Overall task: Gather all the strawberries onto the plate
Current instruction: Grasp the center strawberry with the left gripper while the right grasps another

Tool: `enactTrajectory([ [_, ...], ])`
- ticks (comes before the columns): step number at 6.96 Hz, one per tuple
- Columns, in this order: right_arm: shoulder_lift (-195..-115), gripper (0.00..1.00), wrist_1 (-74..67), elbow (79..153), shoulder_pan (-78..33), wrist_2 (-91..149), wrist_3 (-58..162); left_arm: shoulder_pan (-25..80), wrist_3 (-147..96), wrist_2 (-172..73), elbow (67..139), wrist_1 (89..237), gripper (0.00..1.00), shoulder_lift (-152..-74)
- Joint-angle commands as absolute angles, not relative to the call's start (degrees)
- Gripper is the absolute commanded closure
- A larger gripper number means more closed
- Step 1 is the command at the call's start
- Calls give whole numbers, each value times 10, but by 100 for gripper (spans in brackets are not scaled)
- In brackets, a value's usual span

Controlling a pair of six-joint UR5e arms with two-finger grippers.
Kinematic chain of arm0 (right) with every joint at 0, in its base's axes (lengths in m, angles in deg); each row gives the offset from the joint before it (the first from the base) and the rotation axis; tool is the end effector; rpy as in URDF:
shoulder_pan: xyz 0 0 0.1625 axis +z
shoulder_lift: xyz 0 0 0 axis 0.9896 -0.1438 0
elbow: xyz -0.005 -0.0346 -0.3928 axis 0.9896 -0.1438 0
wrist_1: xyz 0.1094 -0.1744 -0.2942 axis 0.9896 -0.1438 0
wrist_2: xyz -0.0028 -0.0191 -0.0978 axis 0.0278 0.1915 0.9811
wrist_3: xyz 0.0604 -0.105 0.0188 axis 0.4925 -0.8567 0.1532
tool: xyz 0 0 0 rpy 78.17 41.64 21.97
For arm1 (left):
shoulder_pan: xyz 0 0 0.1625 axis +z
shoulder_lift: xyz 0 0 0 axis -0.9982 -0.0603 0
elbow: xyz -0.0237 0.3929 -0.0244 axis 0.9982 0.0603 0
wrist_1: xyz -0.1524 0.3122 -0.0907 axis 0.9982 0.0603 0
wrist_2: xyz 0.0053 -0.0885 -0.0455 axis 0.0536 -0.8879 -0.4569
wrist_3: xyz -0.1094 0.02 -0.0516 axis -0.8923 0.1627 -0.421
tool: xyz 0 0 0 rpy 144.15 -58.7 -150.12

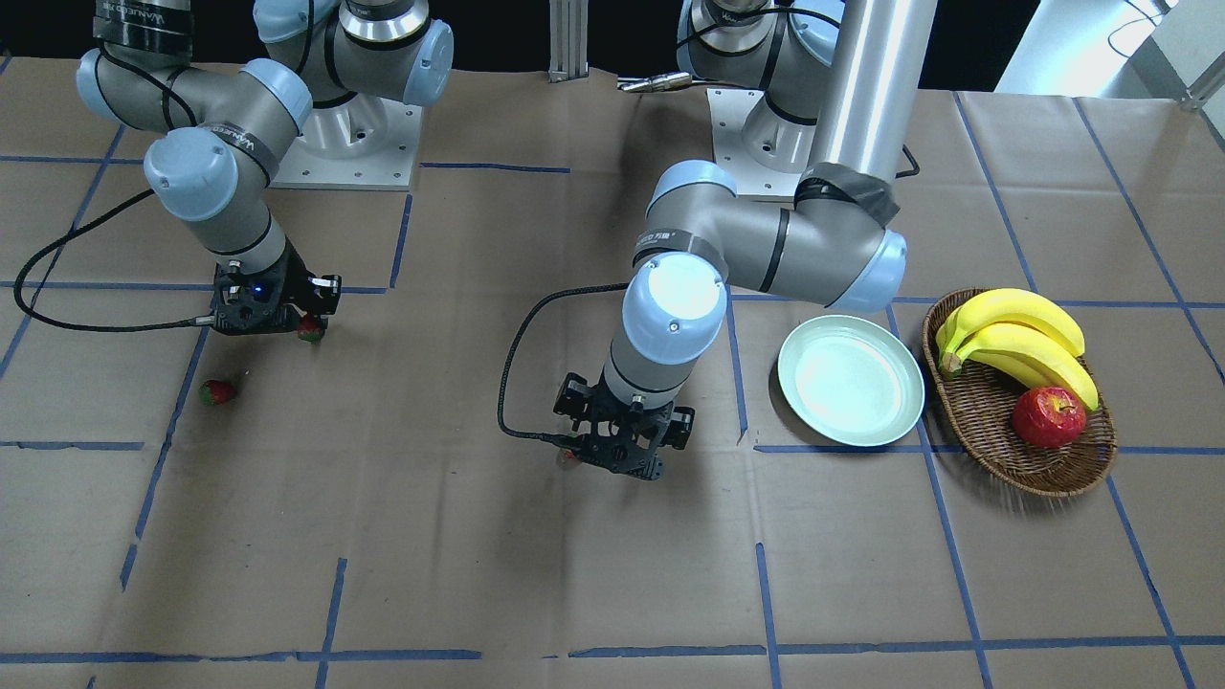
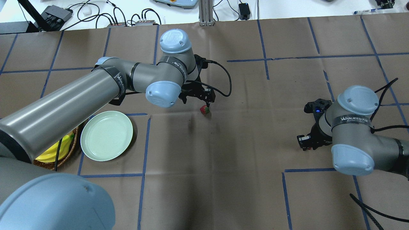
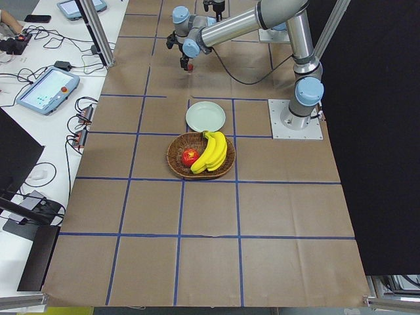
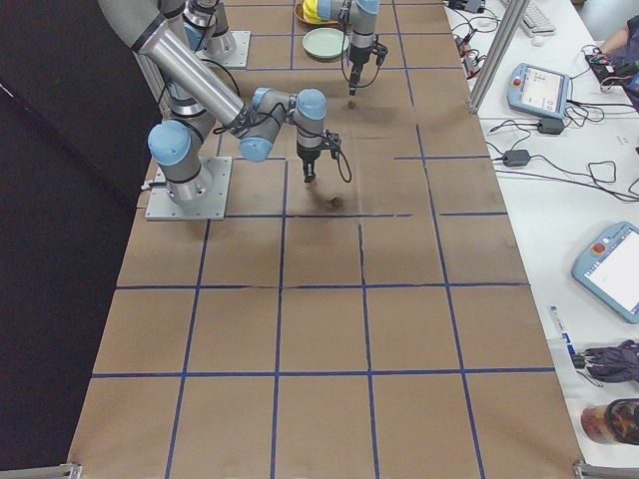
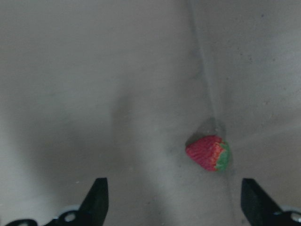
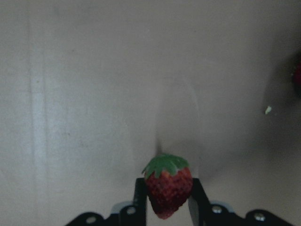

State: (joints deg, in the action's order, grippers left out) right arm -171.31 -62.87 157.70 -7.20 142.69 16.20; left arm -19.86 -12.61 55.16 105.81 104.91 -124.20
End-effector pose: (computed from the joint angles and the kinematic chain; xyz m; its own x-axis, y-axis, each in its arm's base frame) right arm 0.0369 -0.3640 0.1805 -0.9979 -0.0648 -0.0082 -0.0651 0.9970 0.0407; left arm -0.3028 -0.5069 0.1889 -0.9633 0.2435 0.1133 0.2494 0.9676 0.0407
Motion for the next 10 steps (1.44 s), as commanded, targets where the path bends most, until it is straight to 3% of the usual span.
enactTrajectory([
  [1, -1713, 80, -626, 1547, -72, 1428, 164, -204, -144, 521, 1058, 1045, 2, -1256],
  [4, -1692, 80, -547, 1452, -70, 1429, 165, -203, -144, 516, 1057, 1044, 23, -1264],
  [7, -1646, 80, -453, 1337, -65, 1428, 182, -199, -145, 496, 1051, 1044, 27, -1265],
  [8, -1625, 80, -455, 1316, -43, 1428, 203, -199, -145, 498, 1051, 1046, 17, -1268],
  [10, -1586, 80, -454, 1273, -12, 1430, 236, -199, -145, 496, 1051, 1045, 22, -1282],
])
